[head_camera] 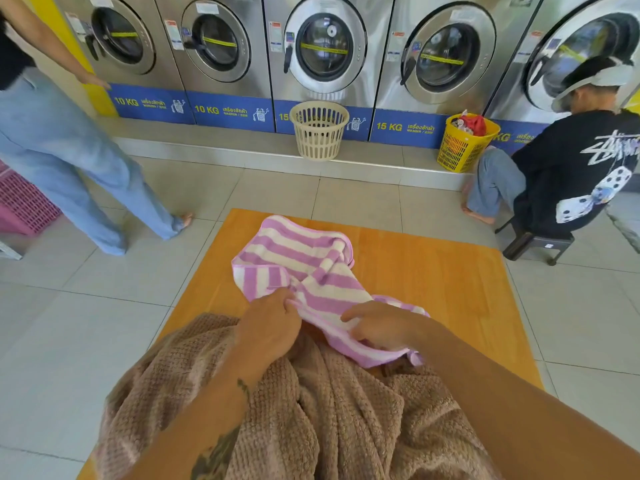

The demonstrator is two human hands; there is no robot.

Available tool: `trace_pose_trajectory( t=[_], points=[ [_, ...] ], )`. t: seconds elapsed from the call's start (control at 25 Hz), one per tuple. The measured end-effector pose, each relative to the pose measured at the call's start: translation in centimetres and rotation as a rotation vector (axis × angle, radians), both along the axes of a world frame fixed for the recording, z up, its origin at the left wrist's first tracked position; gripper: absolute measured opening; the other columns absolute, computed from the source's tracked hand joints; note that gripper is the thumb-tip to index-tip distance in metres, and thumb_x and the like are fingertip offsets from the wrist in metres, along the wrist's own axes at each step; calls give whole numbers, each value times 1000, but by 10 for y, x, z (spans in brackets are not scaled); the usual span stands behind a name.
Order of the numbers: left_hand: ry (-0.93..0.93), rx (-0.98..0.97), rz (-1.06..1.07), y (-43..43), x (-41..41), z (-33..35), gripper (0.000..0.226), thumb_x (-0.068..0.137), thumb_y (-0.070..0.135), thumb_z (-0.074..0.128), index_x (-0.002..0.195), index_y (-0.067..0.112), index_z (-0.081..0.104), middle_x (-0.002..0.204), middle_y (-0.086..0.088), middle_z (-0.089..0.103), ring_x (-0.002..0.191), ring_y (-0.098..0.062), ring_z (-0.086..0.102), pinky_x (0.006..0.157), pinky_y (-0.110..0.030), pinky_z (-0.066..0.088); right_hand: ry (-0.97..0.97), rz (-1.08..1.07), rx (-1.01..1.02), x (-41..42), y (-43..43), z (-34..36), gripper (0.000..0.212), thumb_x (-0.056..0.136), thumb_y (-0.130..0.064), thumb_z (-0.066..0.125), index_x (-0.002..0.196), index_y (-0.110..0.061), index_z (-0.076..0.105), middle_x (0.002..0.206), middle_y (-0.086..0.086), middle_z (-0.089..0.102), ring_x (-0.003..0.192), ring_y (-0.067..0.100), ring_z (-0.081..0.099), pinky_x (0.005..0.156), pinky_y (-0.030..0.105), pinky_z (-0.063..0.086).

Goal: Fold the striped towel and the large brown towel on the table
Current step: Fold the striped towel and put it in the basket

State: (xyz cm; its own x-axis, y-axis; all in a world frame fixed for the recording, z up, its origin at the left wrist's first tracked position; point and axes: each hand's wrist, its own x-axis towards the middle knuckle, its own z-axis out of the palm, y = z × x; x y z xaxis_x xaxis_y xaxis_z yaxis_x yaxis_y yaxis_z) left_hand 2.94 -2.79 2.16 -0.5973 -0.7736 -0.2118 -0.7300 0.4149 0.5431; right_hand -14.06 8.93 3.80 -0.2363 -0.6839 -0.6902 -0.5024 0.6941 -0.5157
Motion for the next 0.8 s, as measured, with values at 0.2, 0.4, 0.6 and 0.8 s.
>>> trace_pose_trajectory(
  t=[0.2, 0.4, 0.6, 0.8],
  points=[
    [284, 68, 204, 19, -1, -7, 11, 91, 15, 55, 85, 24, 53, 85, 1, 56, 66, -15, 53, 53, -32, 39, 128, -33, -188, -1, -6, -1, 45, 93, -5, 47, 134, -22, 55, 109, -2, 63, 79, 10, 51, 57, 17, 38],
    [130, -39, 8, 9, 20, -11, 52, 85, 0, 49, 129, 26, 54, 126, 5, 47, 101, -23, 54, 71, -37, 49, 290, -204, -314, -18, -21, -4, 60, 88, -7, 54, 145, -20, 41, 146, 8, 45, 124, 27, 52, 91, 36, 51],
    [-117, -197, -24, -22, 65, -28, 51, 87, 7, 52, 132, 29, 49, 128, 3, 39, 98, -25, 58, 71, -41, 54, 135, -433, -327, -17, -64, -19, 60, 91, -11, 57, 148, -14, 38, 139, 8, 51, 118, 27, 55, 93, 38, 51],
    [-112, -199, 13, -26, 87, -54, 47, 96, 14, 50, 139, 30, 41, 131, -3, 36, 81, -29, 60, 63, -43, 55, 142, -388, -367, -9, -115, -49, 44, 93, -19, 47, 137, -14, 54, 134, 8, 59, 116, 31, 57, 89, 39, 49]
  ],
)
